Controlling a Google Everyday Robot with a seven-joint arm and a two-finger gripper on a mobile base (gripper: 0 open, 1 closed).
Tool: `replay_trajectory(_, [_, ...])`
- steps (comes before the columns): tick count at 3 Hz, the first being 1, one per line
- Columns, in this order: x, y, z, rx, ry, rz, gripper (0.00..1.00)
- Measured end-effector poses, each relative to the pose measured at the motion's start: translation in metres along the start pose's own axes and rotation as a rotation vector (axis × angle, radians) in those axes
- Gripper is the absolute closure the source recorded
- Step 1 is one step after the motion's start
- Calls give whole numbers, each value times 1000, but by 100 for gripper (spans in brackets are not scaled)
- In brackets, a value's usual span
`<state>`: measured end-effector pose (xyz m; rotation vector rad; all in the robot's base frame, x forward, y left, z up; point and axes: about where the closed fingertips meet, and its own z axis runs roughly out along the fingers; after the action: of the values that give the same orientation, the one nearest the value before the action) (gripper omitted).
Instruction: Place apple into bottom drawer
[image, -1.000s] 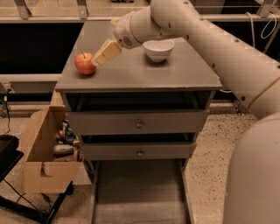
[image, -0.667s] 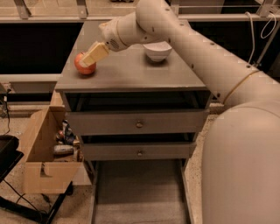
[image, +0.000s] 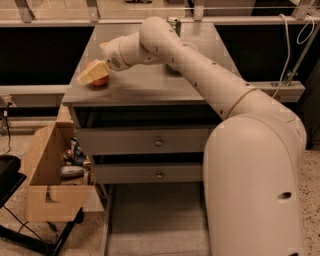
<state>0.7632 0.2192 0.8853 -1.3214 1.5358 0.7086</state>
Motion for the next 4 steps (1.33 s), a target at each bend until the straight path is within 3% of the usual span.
replay_trajectory(1, [15, 10, 20, -19, -1, 35, 18])
replay_trajectory(2, [34, 18, 19, -1, 7, 79, 41])
replay_trajectory(4, [38, 21, 17, 6, 5, 90, 88])
